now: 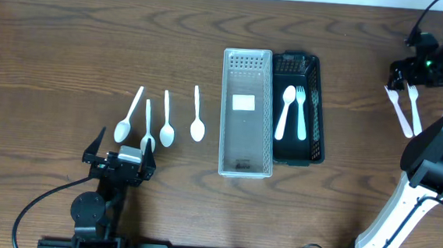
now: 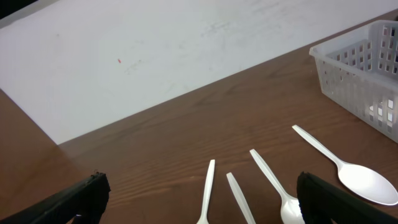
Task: Pack container
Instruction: 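Move the right gripper to the next white fork and grasp it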
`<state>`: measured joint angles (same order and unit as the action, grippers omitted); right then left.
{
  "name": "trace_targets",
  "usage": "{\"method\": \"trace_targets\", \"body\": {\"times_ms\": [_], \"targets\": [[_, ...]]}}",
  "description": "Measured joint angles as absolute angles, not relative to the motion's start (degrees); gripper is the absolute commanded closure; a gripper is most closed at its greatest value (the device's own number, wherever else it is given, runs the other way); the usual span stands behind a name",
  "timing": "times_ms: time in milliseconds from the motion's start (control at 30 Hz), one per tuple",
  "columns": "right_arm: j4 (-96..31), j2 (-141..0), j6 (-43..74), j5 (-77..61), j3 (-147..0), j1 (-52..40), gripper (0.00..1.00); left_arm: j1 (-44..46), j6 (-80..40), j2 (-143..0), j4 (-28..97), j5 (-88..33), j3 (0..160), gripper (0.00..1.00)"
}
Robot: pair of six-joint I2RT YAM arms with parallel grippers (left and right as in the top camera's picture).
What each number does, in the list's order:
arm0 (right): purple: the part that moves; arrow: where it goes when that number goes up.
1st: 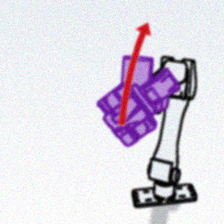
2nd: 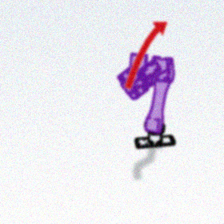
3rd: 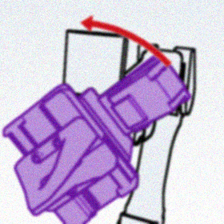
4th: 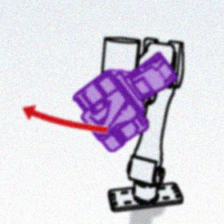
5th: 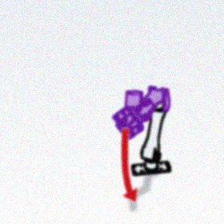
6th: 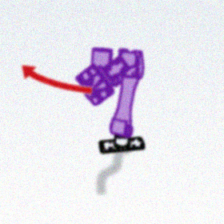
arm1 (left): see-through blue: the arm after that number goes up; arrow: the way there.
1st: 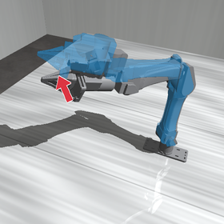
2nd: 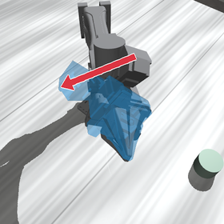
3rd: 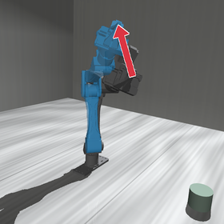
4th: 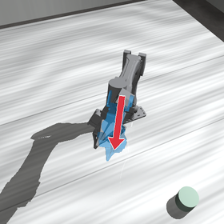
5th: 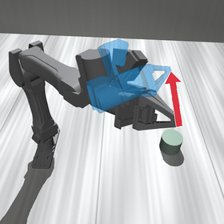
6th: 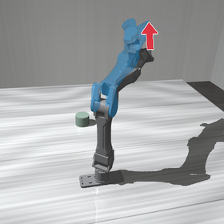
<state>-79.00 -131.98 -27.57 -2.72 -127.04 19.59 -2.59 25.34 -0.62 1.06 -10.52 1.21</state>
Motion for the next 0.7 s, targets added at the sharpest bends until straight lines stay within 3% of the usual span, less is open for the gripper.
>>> {"method": "trace_targets", "body": {"times_ms": [700], "targets": [[-64.3,-132.0,-34.9,0.1,-109.0,19.6,0.01,-2.6,25.3,-0.6,1.1,-10.5,1.2,0.02]]}}
